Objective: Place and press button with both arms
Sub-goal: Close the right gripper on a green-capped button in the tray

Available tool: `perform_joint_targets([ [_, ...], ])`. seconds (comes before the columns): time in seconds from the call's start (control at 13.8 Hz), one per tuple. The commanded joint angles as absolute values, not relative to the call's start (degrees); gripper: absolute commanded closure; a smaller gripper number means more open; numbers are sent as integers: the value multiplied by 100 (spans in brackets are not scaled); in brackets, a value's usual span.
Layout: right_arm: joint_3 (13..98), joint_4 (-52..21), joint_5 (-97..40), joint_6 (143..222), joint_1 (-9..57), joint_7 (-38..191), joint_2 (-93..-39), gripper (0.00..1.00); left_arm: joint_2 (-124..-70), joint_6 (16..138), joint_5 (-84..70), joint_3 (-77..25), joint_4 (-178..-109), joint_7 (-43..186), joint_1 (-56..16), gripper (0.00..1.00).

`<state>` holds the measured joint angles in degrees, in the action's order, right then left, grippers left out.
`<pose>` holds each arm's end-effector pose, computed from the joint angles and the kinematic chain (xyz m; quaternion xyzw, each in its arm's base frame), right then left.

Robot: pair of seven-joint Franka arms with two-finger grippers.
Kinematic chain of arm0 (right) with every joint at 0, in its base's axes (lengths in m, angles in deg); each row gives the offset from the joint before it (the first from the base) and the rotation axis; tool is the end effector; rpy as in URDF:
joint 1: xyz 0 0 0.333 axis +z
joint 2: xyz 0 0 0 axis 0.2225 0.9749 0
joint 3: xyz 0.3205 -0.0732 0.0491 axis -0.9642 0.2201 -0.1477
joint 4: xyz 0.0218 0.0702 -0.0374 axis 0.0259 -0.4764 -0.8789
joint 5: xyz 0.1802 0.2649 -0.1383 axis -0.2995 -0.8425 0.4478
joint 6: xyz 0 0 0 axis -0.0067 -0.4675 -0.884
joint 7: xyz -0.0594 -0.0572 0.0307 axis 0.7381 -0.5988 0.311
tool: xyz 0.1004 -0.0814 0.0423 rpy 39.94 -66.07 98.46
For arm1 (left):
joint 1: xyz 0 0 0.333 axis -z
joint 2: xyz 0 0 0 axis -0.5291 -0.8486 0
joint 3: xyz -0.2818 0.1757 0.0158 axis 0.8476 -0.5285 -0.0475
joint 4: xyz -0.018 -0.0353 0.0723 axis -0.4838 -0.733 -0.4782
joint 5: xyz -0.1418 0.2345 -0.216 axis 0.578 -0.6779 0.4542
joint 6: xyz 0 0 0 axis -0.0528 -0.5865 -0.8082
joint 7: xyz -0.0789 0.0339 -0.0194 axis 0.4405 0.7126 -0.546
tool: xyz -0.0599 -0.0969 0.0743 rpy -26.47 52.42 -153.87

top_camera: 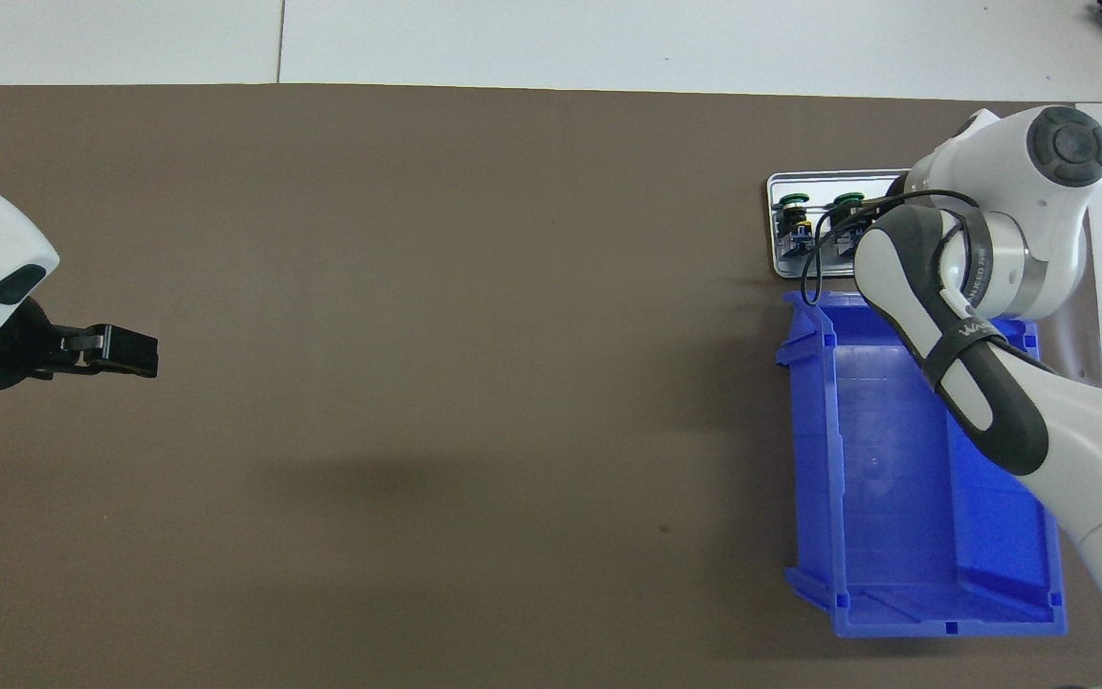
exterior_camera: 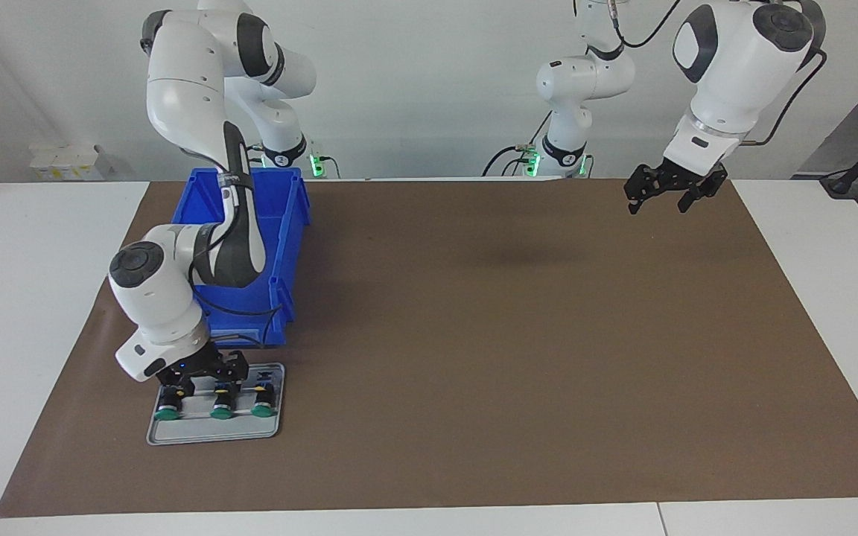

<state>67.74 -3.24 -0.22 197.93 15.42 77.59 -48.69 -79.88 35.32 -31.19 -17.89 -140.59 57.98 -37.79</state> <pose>0.6848 -0.0188 0.3276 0.9962 0.0343 0.0788 0.0147 0.4679 -0.0477 0.5618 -0.9996 0.0205 0.0192 0.0006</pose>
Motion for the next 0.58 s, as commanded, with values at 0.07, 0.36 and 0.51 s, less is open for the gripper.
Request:
perform_joint_targets([
  [0.07, 6727, -520, -147, 20051, 1479, 7487, -4899, 88, -7866, 3522, -3142, -1762, -14156, 5772, -3827, 1],
  [0.36, 6736, -285, -129, 20000, 1444, 7381, -4846, 100, -7866, 3522, -3142, -1762, -14156, 5772, -3827, 1],
  [0.51, 6745, 58, -112, 19825, 1549, 7529, -4758, 100, -7866, 3522, -3142, -1762, -14156, 5772, -3827, 1],
])
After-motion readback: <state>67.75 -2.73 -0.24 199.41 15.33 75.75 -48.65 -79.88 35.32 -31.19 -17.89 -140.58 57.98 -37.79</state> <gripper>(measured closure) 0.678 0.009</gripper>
